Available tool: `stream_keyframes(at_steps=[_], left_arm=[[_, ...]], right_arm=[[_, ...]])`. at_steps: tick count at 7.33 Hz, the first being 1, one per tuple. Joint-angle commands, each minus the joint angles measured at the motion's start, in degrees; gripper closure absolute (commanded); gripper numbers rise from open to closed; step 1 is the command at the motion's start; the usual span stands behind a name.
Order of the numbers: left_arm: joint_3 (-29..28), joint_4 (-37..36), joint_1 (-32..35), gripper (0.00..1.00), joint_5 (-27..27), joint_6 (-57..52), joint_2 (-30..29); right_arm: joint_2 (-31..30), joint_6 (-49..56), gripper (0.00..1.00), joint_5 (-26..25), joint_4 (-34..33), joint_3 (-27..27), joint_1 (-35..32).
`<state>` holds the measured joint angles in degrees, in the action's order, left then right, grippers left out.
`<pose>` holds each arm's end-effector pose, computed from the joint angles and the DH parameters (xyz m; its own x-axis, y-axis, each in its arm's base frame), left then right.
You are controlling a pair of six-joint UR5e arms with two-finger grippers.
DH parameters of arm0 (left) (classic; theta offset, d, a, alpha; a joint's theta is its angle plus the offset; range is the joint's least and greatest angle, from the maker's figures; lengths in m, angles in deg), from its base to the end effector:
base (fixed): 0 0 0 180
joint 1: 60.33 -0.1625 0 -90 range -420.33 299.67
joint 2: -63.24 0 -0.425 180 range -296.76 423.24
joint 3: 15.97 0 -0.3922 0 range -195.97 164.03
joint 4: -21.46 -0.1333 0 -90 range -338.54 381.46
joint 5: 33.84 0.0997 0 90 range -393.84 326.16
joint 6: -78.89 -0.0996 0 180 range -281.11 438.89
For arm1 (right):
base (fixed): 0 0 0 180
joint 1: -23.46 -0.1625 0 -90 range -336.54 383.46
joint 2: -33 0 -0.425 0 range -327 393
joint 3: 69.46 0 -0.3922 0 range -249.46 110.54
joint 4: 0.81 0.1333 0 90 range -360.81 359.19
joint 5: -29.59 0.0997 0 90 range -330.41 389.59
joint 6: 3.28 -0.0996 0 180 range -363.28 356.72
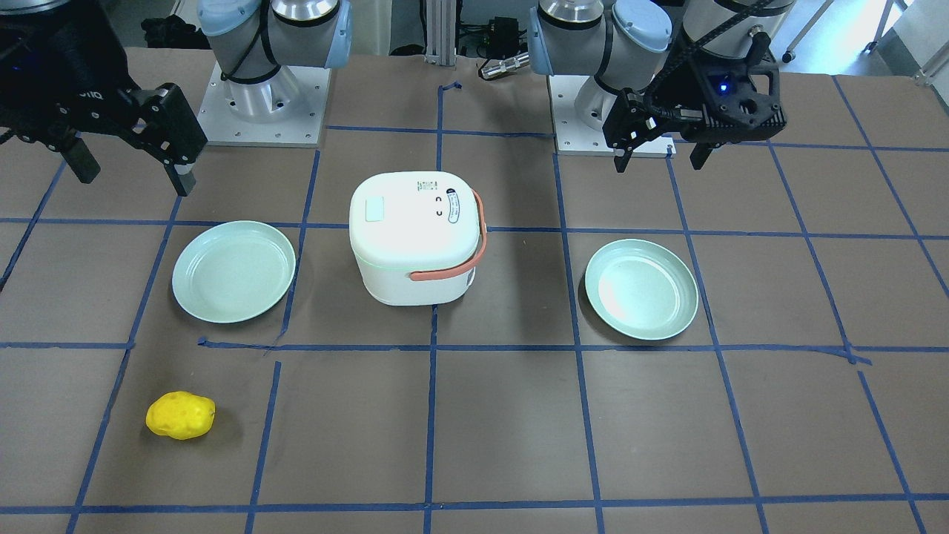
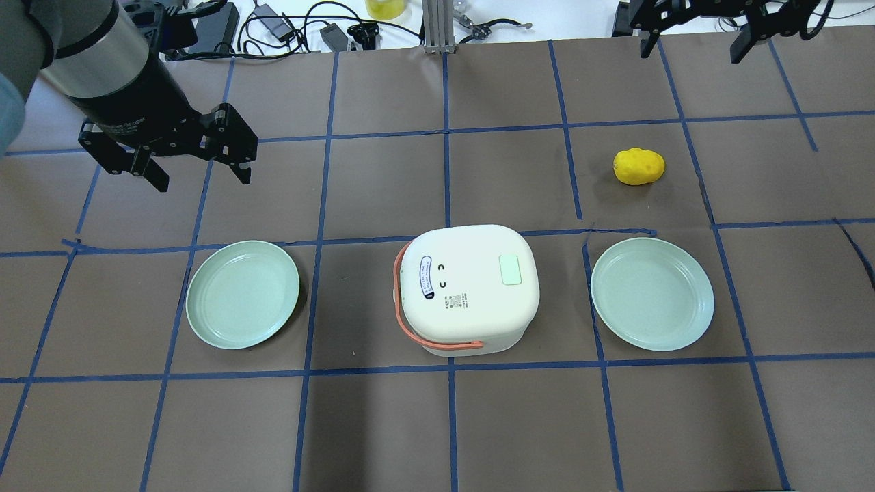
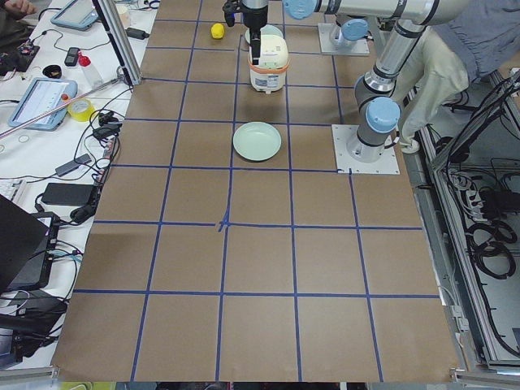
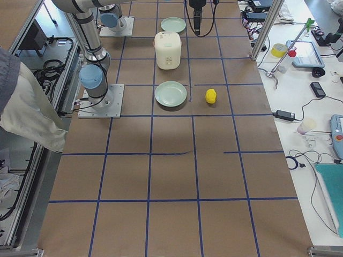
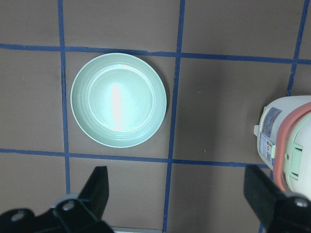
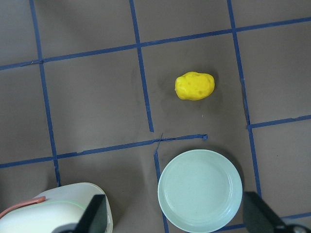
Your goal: Press rice cooker button
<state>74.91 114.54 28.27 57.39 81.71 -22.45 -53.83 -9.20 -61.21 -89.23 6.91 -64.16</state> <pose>-0.1199 -0.4629 0.5108 -0.9971 -0.0737 -0.0211 -0.0736 0.9973 -0.0072 0.1101 -0.5281 0.5750 -0.9894 0.1453 -0.0022 0.1438 0.9774 -0.1550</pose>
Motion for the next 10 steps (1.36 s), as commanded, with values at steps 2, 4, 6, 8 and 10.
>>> stream_keyframes(at_steps=[2, 4, 6, 8, 10], left_arm=[[0.0, 0.0, 0.0, 0.0, 0.0, 0.0, 0.0], [0.0, 0.0, 0.0, 0.0, 0.0, 0.09, 0.0], [0.0, 0.0, 0.0, 0.0, 0.0, 0.0, 0.0], [0.0, 0.0, 0.0, 0.0, 0.0, 0.0, 0.0], [0.0, 0.0, 0.0, 0.0, 0.0, 0.0, 0.0]], right_arm=[[0.0, 0.04, 0.0, -0.34, 0.0, 0.36, -0.01], [0.0, 0.04, 0.0, -0.34, -0.09, 0.45, -0.1], [0.09, 0.91, 0.0, -0.34, -0.09, 0.62, -0.01], [0.0, 1.0, 0.0, -0.35, -0.09, 0.71, -0.1], [0.09, 1.09, 0.0, -0.61, 0.0, 0.71, -0.01]])
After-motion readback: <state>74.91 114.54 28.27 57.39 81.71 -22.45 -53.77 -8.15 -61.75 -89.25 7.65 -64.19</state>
